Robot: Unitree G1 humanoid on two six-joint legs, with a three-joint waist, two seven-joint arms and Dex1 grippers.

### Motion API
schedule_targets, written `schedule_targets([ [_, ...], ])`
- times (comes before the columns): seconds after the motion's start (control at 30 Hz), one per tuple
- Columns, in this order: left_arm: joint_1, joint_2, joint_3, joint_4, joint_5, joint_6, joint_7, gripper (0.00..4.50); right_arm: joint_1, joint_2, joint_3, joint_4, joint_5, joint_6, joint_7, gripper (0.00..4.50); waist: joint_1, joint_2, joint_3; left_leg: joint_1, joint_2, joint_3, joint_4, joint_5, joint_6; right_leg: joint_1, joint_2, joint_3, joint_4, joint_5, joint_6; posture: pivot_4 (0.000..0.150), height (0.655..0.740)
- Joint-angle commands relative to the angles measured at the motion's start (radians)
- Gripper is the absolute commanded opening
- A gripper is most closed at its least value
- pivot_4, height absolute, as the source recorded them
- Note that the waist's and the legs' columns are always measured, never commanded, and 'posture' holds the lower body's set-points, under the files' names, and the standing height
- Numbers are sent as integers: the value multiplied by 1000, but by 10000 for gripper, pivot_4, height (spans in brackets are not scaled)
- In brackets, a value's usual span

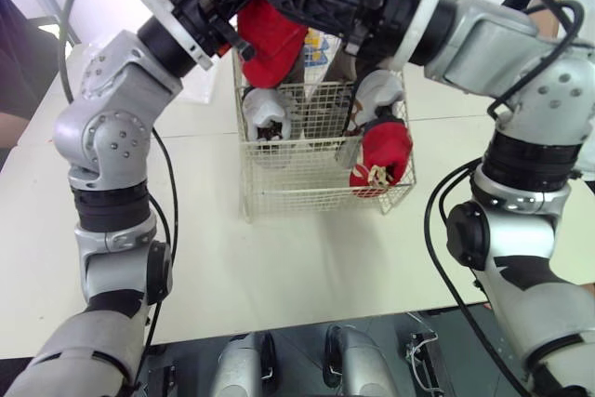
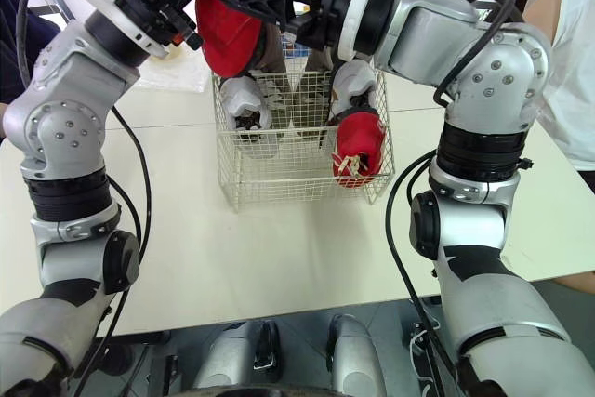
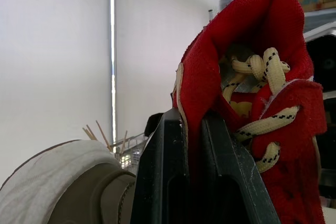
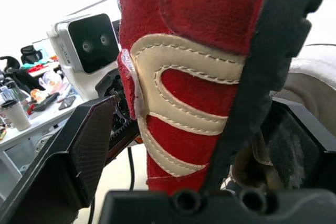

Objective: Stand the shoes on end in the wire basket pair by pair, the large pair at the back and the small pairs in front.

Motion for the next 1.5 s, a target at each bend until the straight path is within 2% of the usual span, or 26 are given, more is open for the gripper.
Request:
schedule_targets([
  [0.03,-8,4,-3,-5,11,-19,-10,465,-36,-11,0,-15,-7,-15,17,45000,0,0,0,0,0,0,0,0,0,0,0,0,0,0,0,1500,7400],
  [0.17,-24,6,33,1,-12,-13,10,465,16,-159,40,-53,-94,-40,127,45000,5,0,0,0,0,0,0,0,0,0,0,0,-1,0,0,1500,7400],
  [0.27,-23,0,79,-27,-45,-8,65,465,95,-324,-13,-93,-83,-26,235,45000,5,0,0,0,0,-1,0,0,1,1,-1,0,-2,0,0,1500,7400],
  [0.43,80,-102,93,-174,-27,-111,182,465,210,-504,-111,-147,-34,-35,378,45000,0,1,0,0,0,-2,-1,0,1,0,-1,0,-3,0,0,1500,7400],
  [0.57,153,-155,66,-253,32,-179,235,465,249,-541,-156,-137,-13,-49,423,45000,-1,1,0,2,0,-1,-2,0,0,0,0,1,-3,0,0,1500,7400],
  [0.67,181,-132,58,-273,85,-214,244,465,262,-551,-166,-113,0,-56,471,45000,1,1,0,3,1,-1,-2,1,-1,1,0,1,-2,0,0,1500,7400],
  [0.8,234,-119,82,-248,96,-269,223,465,255,-507,-114,-97,-36,-106,489,45000,1,1,0,3,1,-1,-2,0,-1,1,0,2,-2,0,0,1500,7400],
  [1.03,364,-153,22,-276,104,-353,150,465,257,-499,-73,-14,-123,-210,546,45000,8,1,0,3,0,-1,-1,0,0,1,-1,2,-3,0,0,1500,7400],
  [1.27,452,-210,-79,-256,217,-484,106,465,390,-660,-19,-12,-233,-300,768,45000,26,1,0,3,0,0,-1,0,0,1,-1,1,-3,0,0,1500,7400],
  [1.5,556,-254,-130,-266,315,-606,112,465,442,-782,97,-40,-347,-387,961,45000,19,2,0,4,1,-1,-1,0,0,1,-1,1,-3,0,-1,1500,7400],
])
